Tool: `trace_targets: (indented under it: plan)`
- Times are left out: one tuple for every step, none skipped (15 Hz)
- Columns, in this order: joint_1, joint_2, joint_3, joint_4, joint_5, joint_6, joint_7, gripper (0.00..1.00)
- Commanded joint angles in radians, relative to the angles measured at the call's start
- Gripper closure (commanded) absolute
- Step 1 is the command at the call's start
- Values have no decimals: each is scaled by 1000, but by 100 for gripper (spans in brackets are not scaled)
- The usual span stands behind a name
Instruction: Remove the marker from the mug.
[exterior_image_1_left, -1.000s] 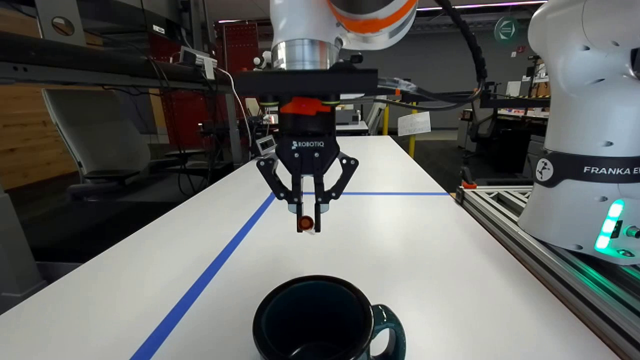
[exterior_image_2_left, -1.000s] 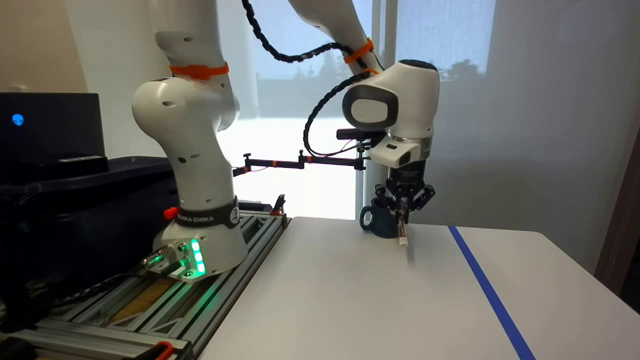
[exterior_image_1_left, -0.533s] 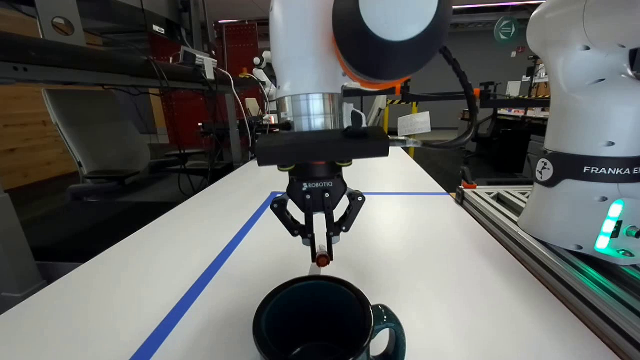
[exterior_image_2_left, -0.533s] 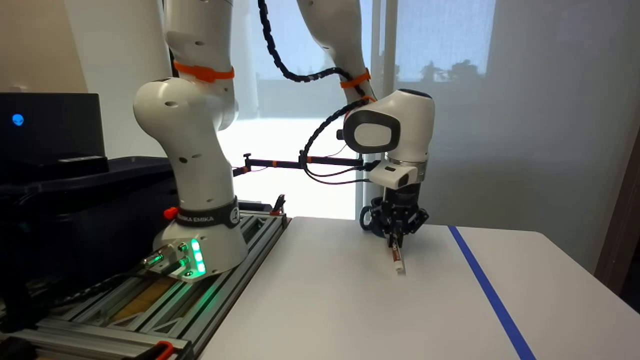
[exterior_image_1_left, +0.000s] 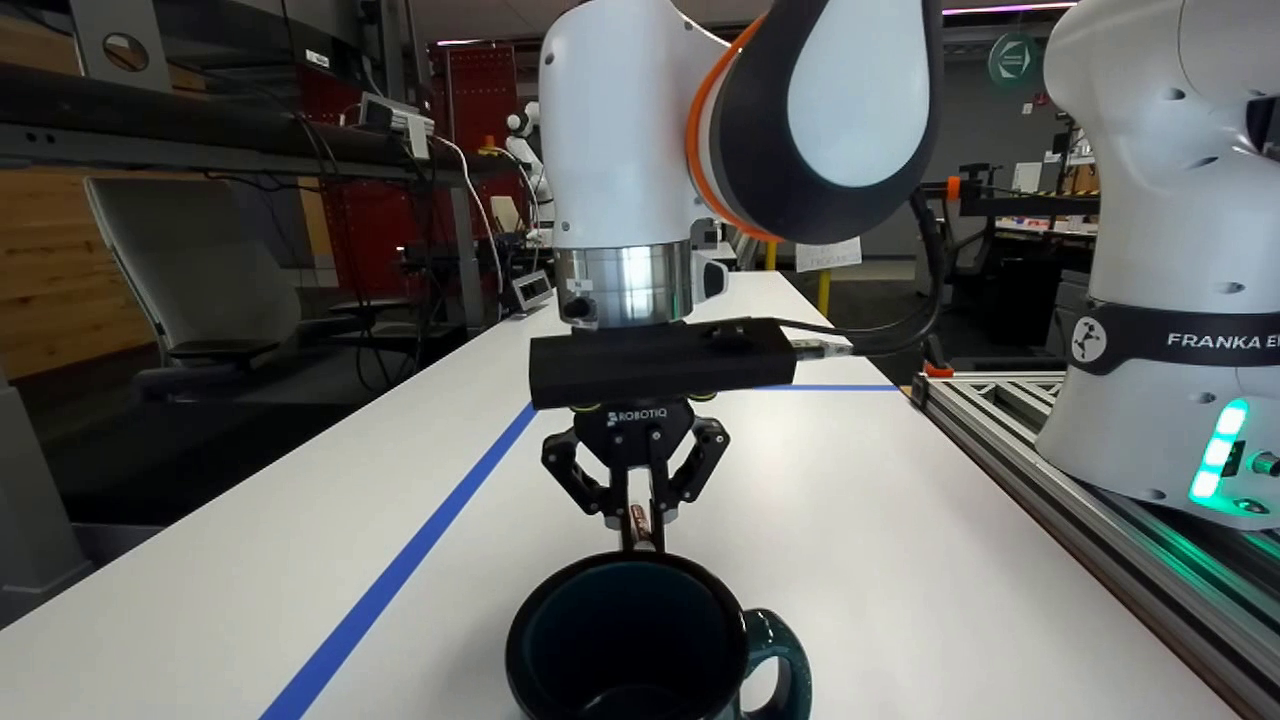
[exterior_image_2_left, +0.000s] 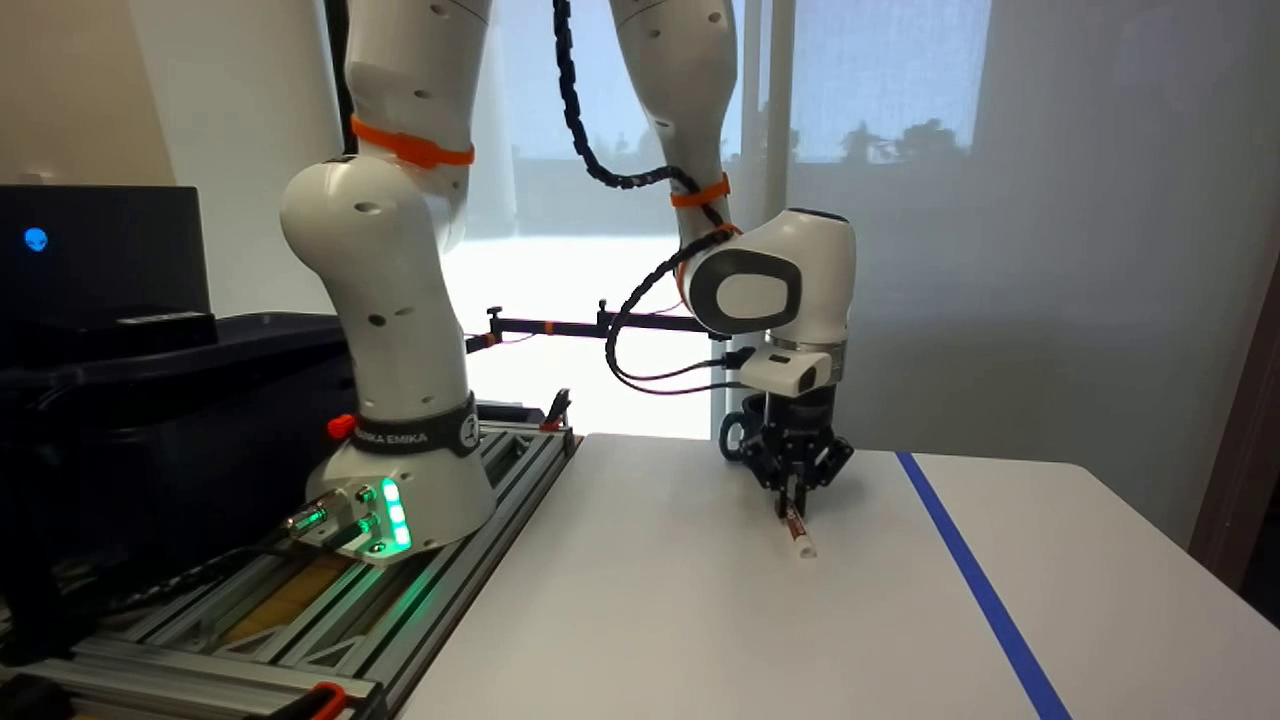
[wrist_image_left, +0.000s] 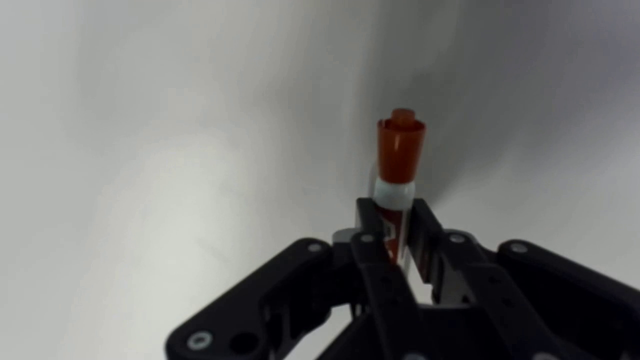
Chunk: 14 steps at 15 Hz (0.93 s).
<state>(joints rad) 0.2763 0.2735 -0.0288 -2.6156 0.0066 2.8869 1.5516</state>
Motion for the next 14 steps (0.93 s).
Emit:
trace_targets:
  plan:
    - [33, 32, -12, 16, -9, 24, 20, 95]
    - [26, 34, 0, 18, 6, 22, 8, 95]
    - [19, 33, 10, 21, 20, 10, -1, 95]
    - [16, 33, 16, 23, 27, 6, -6, 89]
    - [15, 32, 19, 24, 30, 3, -7, 73]
    - [7, 30, 30, 24, 42, 1, -15, 59]
    - [3, 28, 36, 22, 49, -1, -20, 47]
    - [0, 22, 43, 20, 57, -7, -24, 41]
    - [-1, 16, 47, 19, 65, -16, -24, 32]
    - [0, 6, 50, 17, 71, -28, -22, 25]
    - [3, -3, 51, 13, 74, -36, -19, 18]
    - [2, -19, 56, 9, 81, -51, -20, 10]
    - [9, -35, 52, 6, 78, -72, -8, 3]
    - [2, -55, 62, -1, 86, -93, -16, 0]
